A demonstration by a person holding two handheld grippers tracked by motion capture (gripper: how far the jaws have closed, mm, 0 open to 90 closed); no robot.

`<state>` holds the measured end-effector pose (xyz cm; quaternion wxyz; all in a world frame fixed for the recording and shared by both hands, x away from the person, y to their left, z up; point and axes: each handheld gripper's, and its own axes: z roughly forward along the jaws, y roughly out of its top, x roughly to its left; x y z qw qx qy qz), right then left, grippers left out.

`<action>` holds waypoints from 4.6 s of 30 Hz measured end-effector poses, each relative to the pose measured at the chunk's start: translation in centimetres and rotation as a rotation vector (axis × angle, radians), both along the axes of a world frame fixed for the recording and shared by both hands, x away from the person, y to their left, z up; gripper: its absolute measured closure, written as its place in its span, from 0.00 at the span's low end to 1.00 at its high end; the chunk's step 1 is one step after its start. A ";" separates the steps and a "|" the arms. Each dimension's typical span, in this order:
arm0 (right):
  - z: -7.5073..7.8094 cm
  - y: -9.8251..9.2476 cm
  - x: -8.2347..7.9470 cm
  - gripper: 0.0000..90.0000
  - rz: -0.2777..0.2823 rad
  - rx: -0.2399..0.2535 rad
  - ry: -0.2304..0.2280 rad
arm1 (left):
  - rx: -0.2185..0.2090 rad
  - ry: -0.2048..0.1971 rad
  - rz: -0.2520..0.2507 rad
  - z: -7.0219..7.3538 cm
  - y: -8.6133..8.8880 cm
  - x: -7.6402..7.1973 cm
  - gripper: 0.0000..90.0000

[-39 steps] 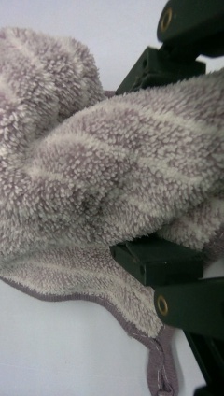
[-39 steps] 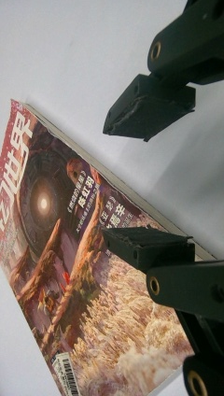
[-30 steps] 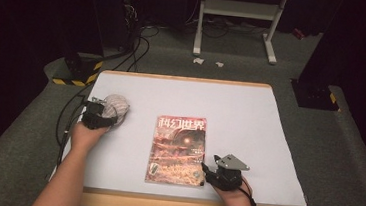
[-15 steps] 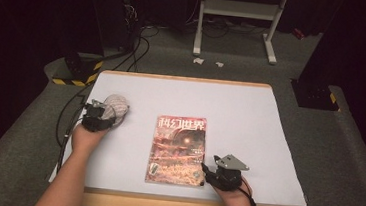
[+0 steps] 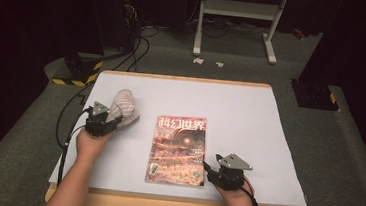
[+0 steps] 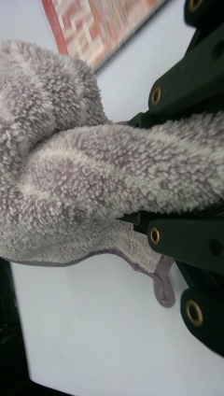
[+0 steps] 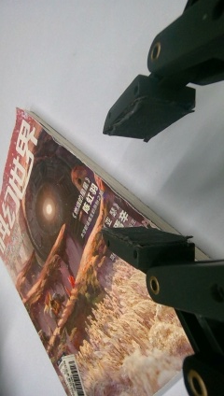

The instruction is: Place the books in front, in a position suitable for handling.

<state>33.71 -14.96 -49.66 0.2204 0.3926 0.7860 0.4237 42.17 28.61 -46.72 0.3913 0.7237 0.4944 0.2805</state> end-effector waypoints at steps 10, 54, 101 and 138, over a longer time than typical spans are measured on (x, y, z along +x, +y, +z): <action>0.3 -0.6 0.2 0.48 -0.022 0.019 -0.004 | -0.078 -0.075 -0.111 1.4 -2.7 -3.1 0.76; -0.1 -4.0 -0.5 0.46 -0.095 -0.004 -0.003 | 0.095 0.034 -0.430 -2.9 -11.0 -9.6 0.76; -0.1 -6.0 -0.2 0.43 -0.175 0.006 -0.027 | 0.172 0.035 -0.684 -3.2 -22.5 -10.0 0.74; -0.4 -5.2 0.6 0.42 -0.178 -0.008 -0.023 | 0.091 0.043 -0.418 -3.9 -10.3 -10.9 0.73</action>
